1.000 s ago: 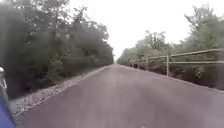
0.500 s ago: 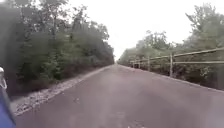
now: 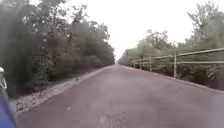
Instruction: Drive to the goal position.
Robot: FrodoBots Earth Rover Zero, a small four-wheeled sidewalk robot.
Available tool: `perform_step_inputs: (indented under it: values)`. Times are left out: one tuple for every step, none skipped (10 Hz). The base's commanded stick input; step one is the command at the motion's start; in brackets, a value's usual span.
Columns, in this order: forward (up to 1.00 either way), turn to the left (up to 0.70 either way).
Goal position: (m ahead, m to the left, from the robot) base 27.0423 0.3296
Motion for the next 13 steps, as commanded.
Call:
perform_step_inputs:
  values:
    - [0.70,0.00]
    - [0.70,0.00]
    - [0.70,0.00]
    - [0.70,0.00]
    - [0.70,0.00]
    - [0.70,0.00]
    - [0.70,0.00]
    - [0.70,0.00]
    - [0.70,0.00]
    - [0.70,0.00]
    - [0.70,0.00]
    - [0.70,0.00]
    - [0.70,0.00]
